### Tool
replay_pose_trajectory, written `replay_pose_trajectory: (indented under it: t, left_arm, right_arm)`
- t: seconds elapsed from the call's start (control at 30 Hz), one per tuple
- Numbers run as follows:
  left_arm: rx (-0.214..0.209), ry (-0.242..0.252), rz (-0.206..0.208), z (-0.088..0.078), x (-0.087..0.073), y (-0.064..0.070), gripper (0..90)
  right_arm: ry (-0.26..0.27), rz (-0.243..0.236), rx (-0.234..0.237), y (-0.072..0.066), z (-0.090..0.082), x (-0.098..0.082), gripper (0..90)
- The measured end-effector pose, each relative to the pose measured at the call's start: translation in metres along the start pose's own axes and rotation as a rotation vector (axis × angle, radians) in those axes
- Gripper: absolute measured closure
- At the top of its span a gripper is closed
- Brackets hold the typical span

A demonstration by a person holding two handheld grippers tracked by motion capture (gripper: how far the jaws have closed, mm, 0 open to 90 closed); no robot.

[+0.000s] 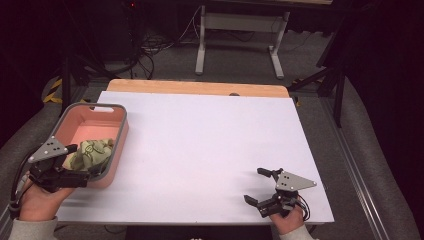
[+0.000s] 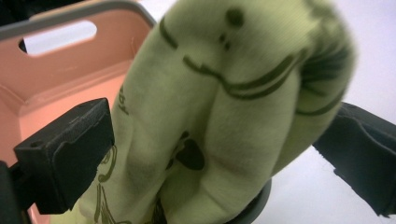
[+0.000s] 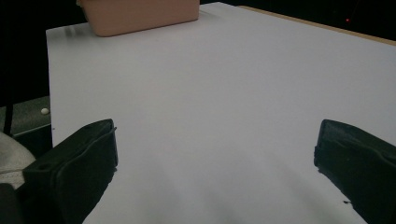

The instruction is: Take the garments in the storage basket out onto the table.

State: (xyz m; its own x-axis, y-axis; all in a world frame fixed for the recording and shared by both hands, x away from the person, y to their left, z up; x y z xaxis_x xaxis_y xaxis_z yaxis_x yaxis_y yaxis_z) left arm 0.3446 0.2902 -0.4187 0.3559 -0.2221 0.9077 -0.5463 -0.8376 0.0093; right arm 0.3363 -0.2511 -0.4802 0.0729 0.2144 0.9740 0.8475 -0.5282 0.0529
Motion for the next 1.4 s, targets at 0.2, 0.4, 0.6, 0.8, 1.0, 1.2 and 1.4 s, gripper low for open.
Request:
replay_pose_trajectory:
  t: [0.2, 0.4, 0.6, 0.8, 1.0, 1.2, 1.4]
  left_arm:
    - [-0.002, -0.029, -0.013, 0.005, -0.008, -0.003, 0.2]
    - [-0.002, -0.05, -0.031, 0.011, -0.015, -0.006, 0.8]
    - [0.003, -0.069, -0.031, 0.014, -0.018, -0.007, 1.2]
    - [0.018, -0.101, -0.022, 0.017, -0.021, -0.009, 3.0]
    - [0.029, -0.12, -0.049, 0.017, -0.022, -0.012, 9.7]
    - [0.029, -0.126, -0.06, 0.017, -0.022, -0.013, 15.9]
    - [0.027, -0.137, -0.062, 0.017, -0.023, -0.014, 28.7]
  right_arm:
    - [-0.004, 0.001, 0.0, 0.0, 0.0, 0.0, 0.2]
    - [0.0, 0.001, 0.0, 0.0, 0.0, 0.0, 0.2]
    - [0.001, 0.0, 0.001, 0.0, 0.0, 0.0, 0.2]
    - [0.001, 0.0, 0.001, 0.0, 0.0, 0.0, 0.2]
    - [0.001, -0.001, 0.002, 0.0, 0.0, 0.0, 0.2]
    - [0.002, -0.002, 0.002, 0.0, 0.0, 0.0, 0.2]
    - [0.0, -0.001, 0.001, 0.0, 0.0, 0.0, 0.2]
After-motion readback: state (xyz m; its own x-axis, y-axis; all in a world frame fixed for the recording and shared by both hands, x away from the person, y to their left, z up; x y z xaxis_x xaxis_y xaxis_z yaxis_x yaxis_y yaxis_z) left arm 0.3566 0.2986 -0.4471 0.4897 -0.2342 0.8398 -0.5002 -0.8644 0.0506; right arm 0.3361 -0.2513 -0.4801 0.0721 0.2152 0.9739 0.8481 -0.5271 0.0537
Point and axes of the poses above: each handheld gripper's, and its own axes: z roughly forward along the jaws, x roughly out of its top, y roughly to its right, the point moved 4 cm from there along z, roughly forward along the jaws, and after that the axes turned 8 degrees about y, right-handed, at the moved point
